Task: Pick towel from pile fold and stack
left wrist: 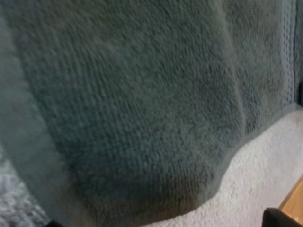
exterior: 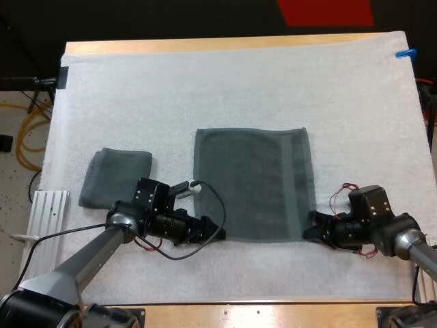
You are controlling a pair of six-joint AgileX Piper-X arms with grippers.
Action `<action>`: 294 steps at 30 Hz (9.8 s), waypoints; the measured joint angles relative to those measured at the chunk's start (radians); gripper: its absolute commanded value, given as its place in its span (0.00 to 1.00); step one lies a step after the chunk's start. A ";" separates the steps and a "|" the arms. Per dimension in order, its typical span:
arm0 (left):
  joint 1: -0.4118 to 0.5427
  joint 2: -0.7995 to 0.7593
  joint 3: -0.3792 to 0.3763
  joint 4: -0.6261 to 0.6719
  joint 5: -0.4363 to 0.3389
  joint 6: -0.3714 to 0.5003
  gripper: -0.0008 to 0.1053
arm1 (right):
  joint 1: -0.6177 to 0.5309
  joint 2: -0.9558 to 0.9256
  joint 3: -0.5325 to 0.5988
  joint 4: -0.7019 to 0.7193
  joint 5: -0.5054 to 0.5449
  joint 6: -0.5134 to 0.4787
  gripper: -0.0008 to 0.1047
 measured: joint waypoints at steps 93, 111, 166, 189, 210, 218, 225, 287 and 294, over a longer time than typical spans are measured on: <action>0.155 0.258 -0.266 -0.424 -0.128 -0.021 0.32 | -0.005 0.240 -0.121 -0.666 0.204 0.390 0.44; 0.155 0.112 -0.394 -0.278 -0.070 0.118 0.69 | -0.005 0.136 -0.227 -0.618 0.206 0.021 0.72; 0.155 -0.458 -0.434 0.400 -0.170 0.271 0.72 | -0.246 0.426 -0.458 0.005 -0.145 -0.288 0.72; 0.155 -0.458 -0.434 0.400 -0.165 0.269 0.72 | -0.157 0.504 -0.488 0.000 -0.156 -0.234 0.01; 0.155 -0.458 -0.434 0.400 -0.165 0.269 0.72 | -0.148 0.262 -0.736 0.581 0.645 -0.685 0.01; 0.155 -0.458 -0.434 0.400 -0.165 0.269 0.72 | -0.058 0.272 -0.753 0.581 0.449 -0.547 0.01; 0.155 -0.458 -0.434 0.400 -0.165 0.269 0.72 | 0.053 0.361 -0.753 0.423 0.257 -0.357 0.01; -0.157 0.346 -0.440 -0.244 -0.363 -0.273 0.72 | 0.103 -0.460 -0.818 0.844 0.356 -0.603 0.84; -0.162 0.424 -0.543 -0.206 -0.300 -0.281 0.72 | 0.103 -0.499 -0.818 0.882 0.436 -0.584 0.84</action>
